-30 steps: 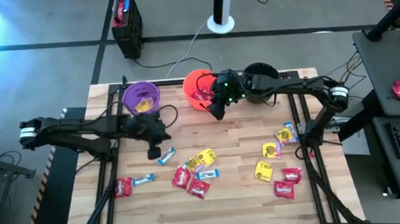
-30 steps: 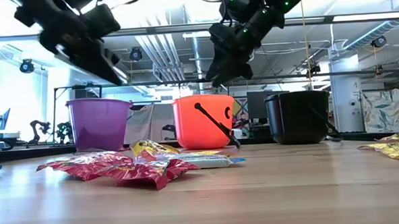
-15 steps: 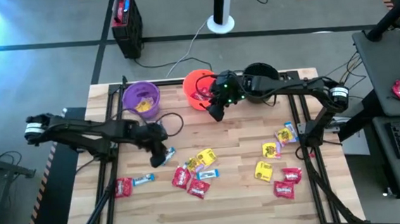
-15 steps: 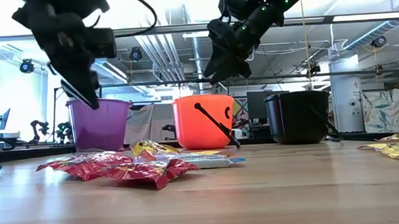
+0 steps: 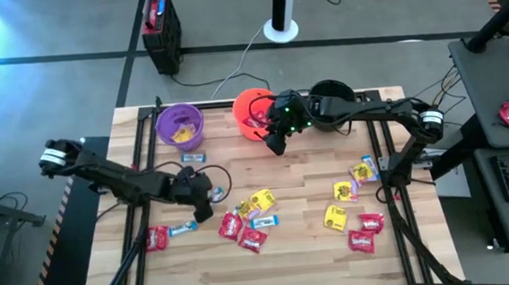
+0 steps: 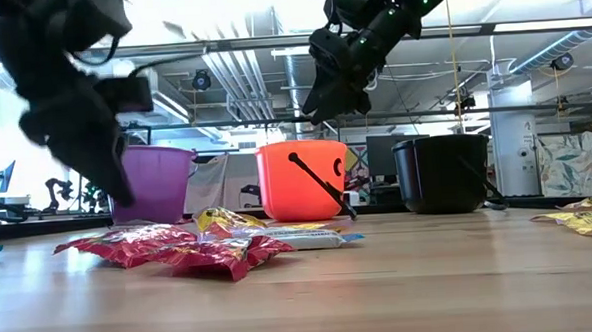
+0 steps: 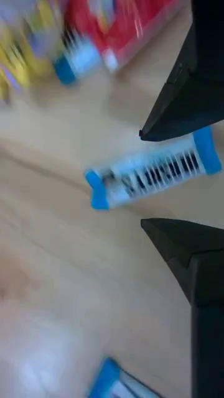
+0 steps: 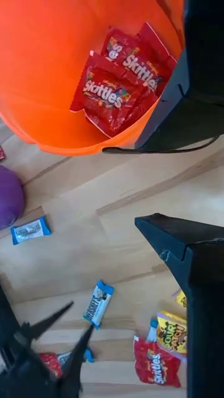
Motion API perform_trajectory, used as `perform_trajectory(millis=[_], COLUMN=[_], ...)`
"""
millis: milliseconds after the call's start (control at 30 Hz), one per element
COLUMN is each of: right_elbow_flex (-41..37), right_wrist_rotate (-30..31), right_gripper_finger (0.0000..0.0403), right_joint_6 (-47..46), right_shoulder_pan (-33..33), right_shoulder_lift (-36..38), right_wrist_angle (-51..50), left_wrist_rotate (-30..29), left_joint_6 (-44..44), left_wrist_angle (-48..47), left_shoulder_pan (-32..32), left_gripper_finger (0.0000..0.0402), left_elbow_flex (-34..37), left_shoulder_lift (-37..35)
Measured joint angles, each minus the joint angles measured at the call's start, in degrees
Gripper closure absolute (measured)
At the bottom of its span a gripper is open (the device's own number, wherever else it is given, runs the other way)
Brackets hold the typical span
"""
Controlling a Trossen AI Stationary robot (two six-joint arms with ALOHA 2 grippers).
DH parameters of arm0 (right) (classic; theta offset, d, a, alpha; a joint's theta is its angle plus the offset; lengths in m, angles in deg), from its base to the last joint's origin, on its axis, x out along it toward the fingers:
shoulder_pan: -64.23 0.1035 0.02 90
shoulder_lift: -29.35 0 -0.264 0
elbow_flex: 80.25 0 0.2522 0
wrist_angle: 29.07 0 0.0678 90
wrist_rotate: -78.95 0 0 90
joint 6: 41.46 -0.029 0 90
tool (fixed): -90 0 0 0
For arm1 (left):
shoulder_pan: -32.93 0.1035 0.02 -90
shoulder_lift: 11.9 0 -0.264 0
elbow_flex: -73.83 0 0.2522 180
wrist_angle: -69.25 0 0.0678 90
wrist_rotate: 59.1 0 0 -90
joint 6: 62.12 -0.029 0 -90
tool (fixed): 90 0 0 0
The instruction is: Sort candy by brand, put in halloween buckets
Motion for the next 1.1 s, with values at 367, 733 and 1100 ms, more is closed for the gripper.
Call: perform_trajectory(millis=[367, 733, 1100], right_elbow_flex=[0.03, 0.03, 0.03], right_wrist_rotate=[0.02, 0.03, 0.02], right_gripper_finger=[0.0236, 0.0236, 0.0236], right_joint_6=[-1.32, -1.62, -2.60], right_shoulder_pan=[0.00, 0.00, 0.76], right_shoulder_lift=[0.00, 0.00, 0.00], right_wrist_angle=[0.04, 0.04, -0.13], left_wrist_rotate=[0.76, -0.95, 0.94], left_joint_6=[2.45, 4.87, 4.02], left_wrist_angle=[11.54, 13.33, 14.41], left_shoulder_pan=[0.01, -0.12, 0.02], left_gripper_finger=[0.0203, 0.0268, 0.0333], left_elbow_flex=[2.24, 3.51, 4.05], left_shoulder_lift=[7.41, 12.79, 8.09])
